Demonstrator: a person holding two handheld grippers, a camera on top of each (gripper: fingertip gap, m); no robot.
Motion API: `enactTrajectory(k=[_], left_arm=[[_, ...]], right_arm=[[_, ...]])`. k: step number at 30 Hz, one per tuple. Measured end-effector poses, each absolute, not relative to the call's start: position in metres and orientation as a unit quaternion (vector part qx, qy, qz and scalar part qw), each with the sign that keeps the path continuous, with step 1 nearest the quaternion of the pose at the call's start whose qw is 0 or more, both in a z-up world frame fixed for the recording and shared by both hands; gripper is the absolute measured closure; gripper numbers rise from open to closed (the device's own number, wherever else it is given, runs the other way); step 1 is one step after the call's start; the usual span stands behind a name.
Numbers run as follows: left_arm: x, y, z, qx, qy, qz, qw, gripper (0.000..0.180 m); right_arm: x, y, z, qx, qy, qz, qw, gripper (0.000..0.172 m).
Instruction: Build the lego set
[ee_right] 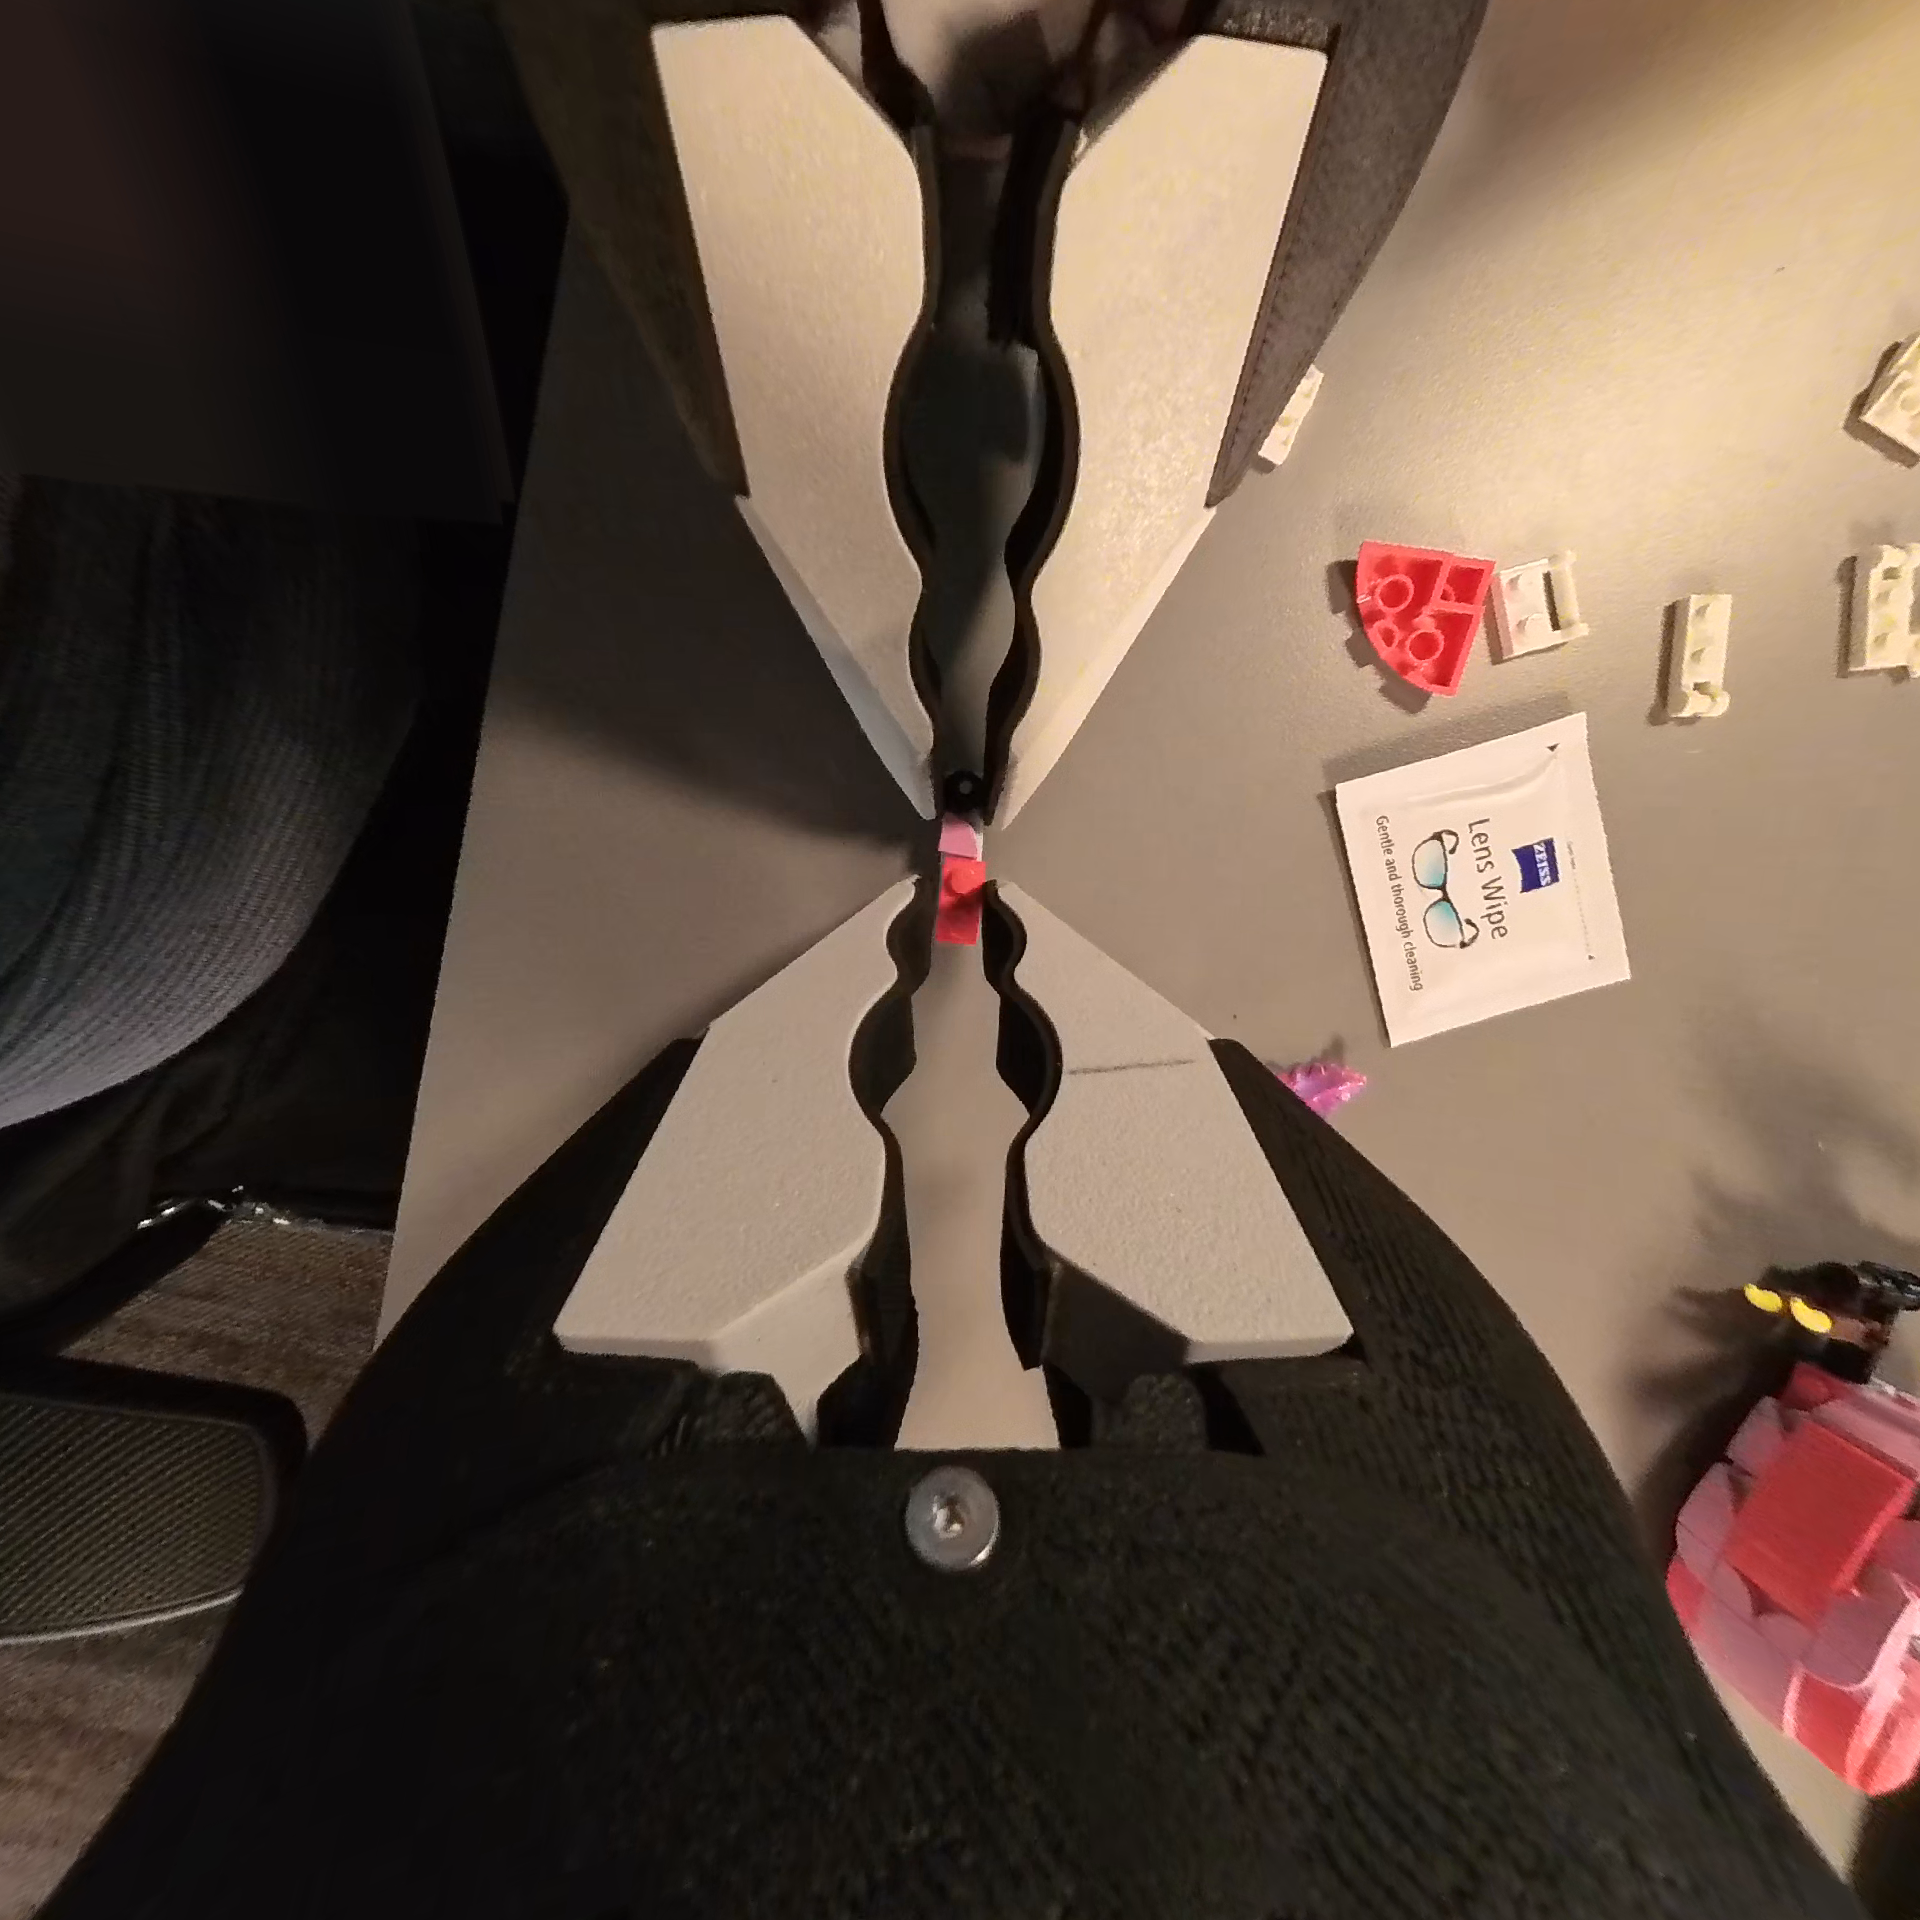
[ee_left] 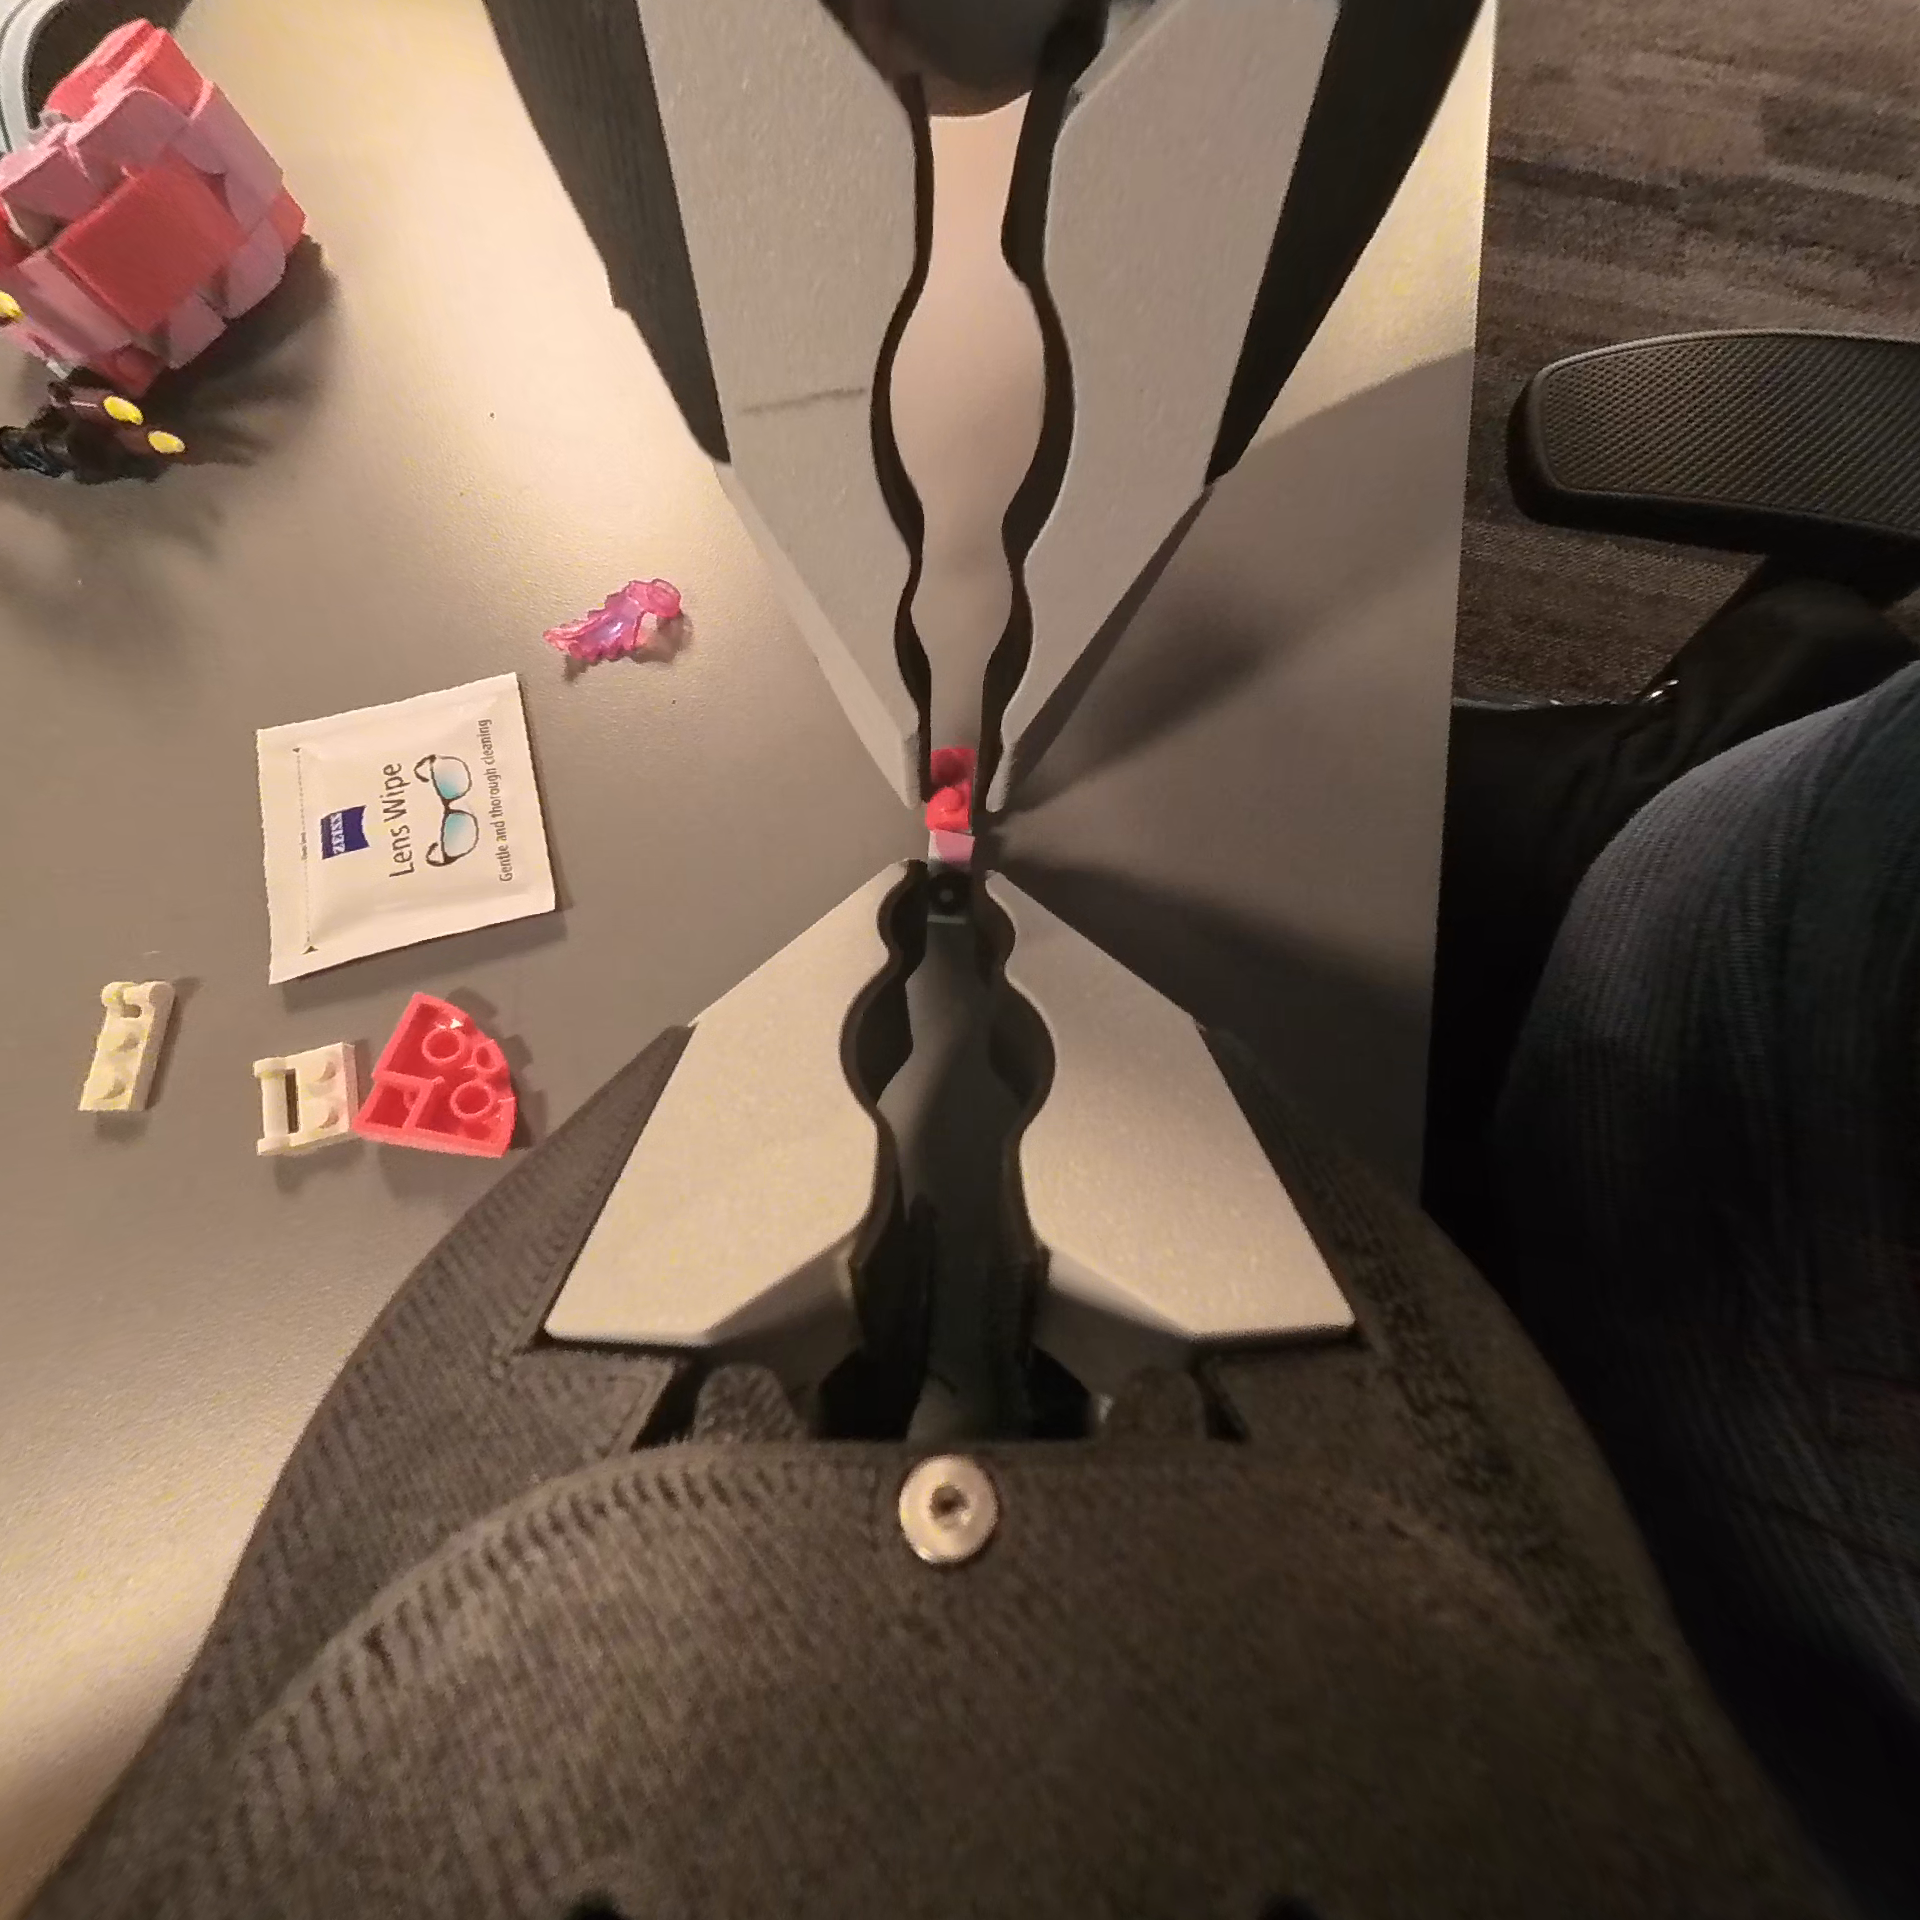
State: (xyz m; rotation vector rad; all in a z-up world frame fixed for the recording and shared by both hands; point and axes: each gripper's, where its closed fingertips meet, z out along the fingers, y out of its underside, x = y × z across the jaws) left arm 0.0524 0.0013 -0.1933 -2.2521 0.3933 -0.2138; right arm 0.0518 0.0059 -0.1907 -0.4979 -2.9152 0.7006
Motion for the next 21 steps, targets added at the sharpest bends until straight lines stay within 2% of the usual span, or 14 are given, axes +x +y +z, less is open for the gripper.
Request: enactTrajectory(k=[10, 14, 17, 21], left_arm=[[0.049, 0.003, -0.192, -0.895, 0.146, -0.082, 0.414, 0.174], [0.045, 0.004, -0.191, -0.895, 0.136, -0.077, 0.417, 0.174], [0.038, 0.005, -0.188, -0.896, 0.12, -0.071, 0.421, 0.174], [0.025, 0.007, -0.18, -0.899, 0.105, -0.061, 0.421, 0.174]], right_arm=[[0.05, 0.006, -0.187, -0.163, -0.956, 0.234, 0.067, 0.159], [0.042, 0.008, -0.18, -0.16, -0.95, 0.243, 0.112, 0.144], [0.028, 0.009, -0.168, -0.132, -0.934, 0.25, 0.217, 0.137], [0.009, 0.017, -0.158, -0.048, -0.881, 0.176, 0.436, 0.129]])
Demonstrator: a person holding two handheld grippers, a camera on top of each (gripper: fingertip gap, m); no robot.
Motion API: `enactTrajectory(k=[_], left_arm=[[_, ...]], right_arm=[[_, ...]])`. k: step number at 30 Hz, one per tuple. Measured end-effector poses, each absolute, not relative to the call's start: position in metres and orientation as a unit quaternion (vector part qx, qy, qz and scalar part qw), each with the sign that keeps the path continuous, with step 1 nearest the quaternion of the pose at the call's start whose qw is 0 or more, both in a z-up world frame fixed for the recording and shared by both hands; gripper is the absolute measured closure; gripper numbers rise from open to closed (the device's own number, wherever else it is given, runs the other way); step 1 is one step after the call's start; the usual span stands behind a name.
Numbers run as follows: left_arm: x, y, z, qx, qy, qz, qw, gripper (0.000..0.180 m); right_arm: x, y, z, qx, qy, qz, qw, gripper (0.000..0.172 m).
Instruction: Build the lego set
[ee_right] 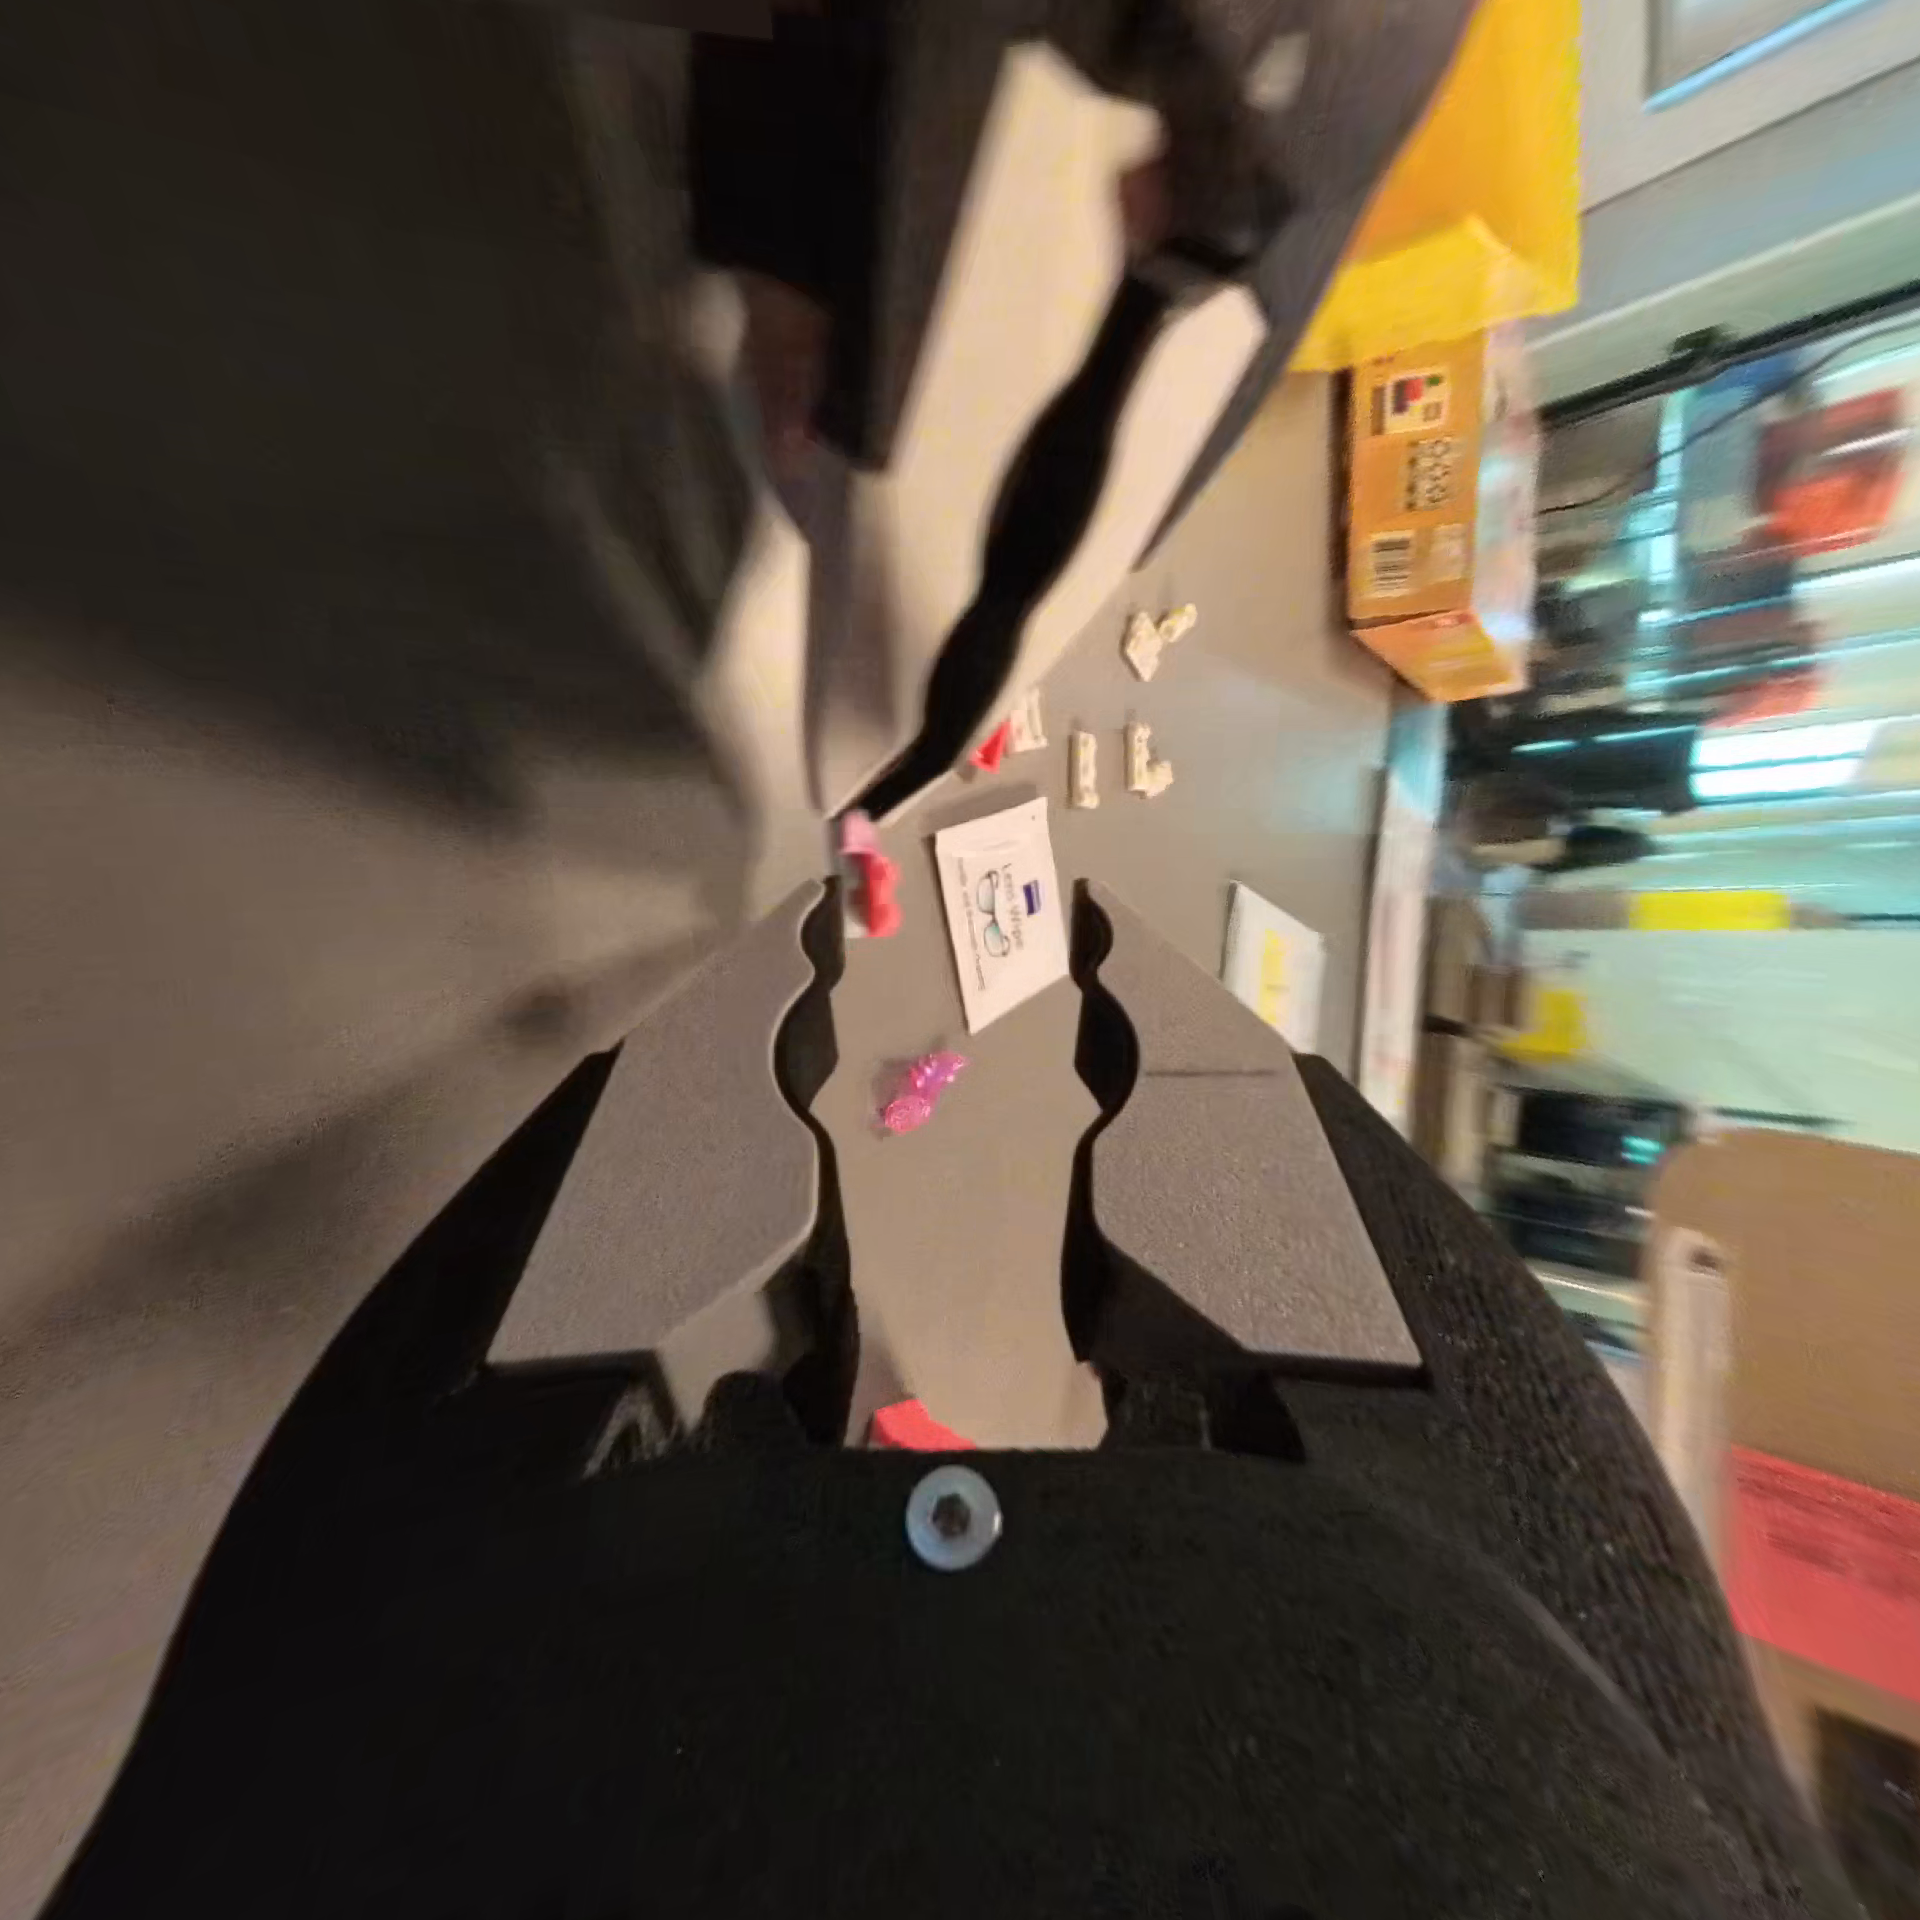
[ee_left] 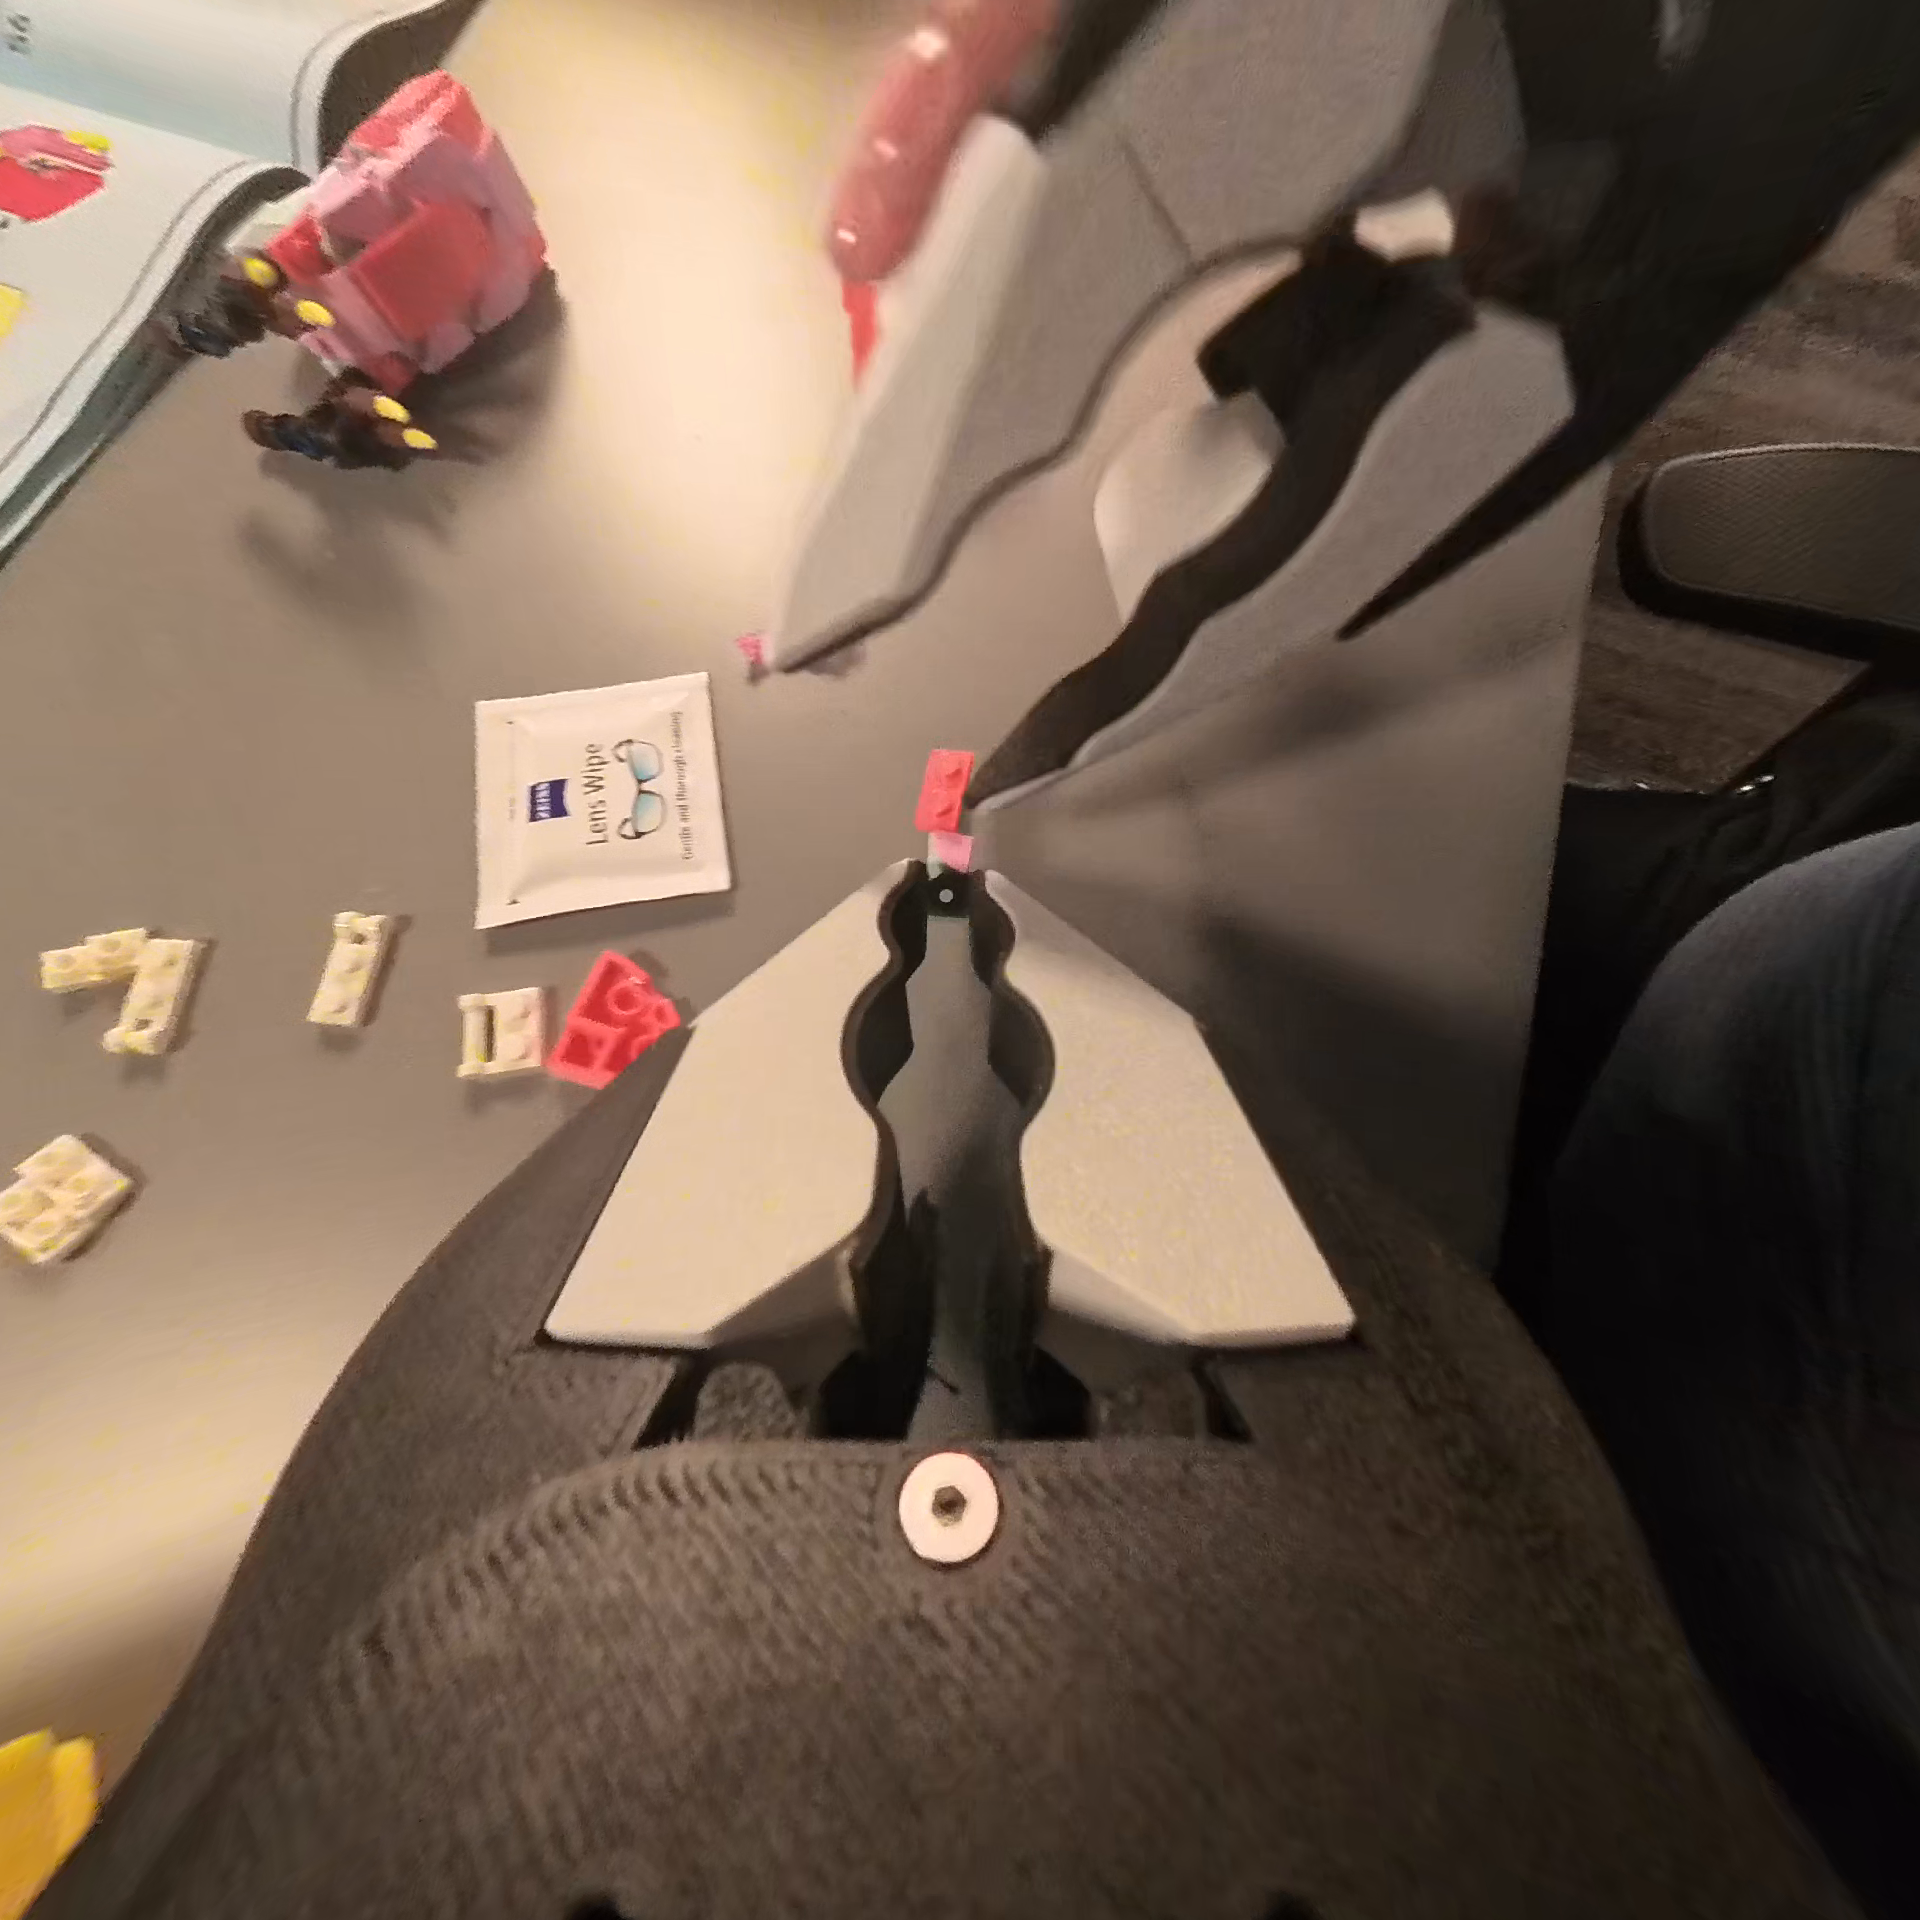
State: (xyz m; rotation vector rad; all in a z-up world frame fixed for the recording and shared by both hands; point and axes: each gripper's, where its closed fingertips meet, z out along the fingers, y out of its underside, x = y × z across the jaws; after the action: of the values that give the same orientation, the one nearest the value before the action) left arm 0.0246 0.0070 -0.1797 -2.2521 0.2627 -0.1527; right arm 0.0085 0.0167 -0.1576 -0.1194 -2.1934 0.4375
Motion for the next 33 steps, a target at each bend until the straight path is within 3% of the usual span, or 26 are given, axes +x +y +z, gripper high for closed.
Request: enactTrajectory(k=[3, 10, 13, 15, 21, 28, 31, 33], left_arm=[[0.016, 0.009, -0.17, -0.898, 0.103, -0.053, 0.424, 0.174], [0.001, 0.008, -0.163, -0.906, 0.108, -0.03, 0.409, 0.174], [-0.001, 0.001, -0.168, -0.911, 0.097, -0.034, 0.399, 0.174], [-0.002, -0.004, -0.171, -0.913, 0.09, -0.031, 0.396, 0.174], [-0.002, -0.019, -0.173, -0.913, 0.063, -0.031, 0.403, 0.174], [-0.002, -0.026, -0.177, -0.914, 0.056, -0.025, 0.401, 0.174], [-0.002, -0.027, -0.177, -0.914, 0.056, -0.025, 0.402, 0.174], [-0.002, -0.026, -0.177, -0.913, 0.056, -0.025, 0.403, 0.174]], right_arm=[[0.011, 0.015, -0.169, -0.024, -0.868, 0.141, 0.476, 0.121], [0.01, 0.02, -0.165, -0.061, -0.851, 0.159, 0.496, 0.123], [0.011, 0.024, -0.171, -0.122, -0.867, 0.198, 0.44, 0.145], [0.009, 0.024, -0.174, -0.214, -0.864, 0.258, 0.376, 0.151], [-0.012, 0.024, -0.18, -0.434, -0.798, 0.354, 0.223, 0.152], [-0.03, 0.023, -0.193, -0.487, -0.781, 0.324, 0.22, 0.152], [-0.032, 0.022, -0.193, -0.482, -0.786, 0.313, 0.227, 0.165], [-0.032, 0.023, -0.193, -0.466, -0.798, 0.298, 0.239, 0.165]])
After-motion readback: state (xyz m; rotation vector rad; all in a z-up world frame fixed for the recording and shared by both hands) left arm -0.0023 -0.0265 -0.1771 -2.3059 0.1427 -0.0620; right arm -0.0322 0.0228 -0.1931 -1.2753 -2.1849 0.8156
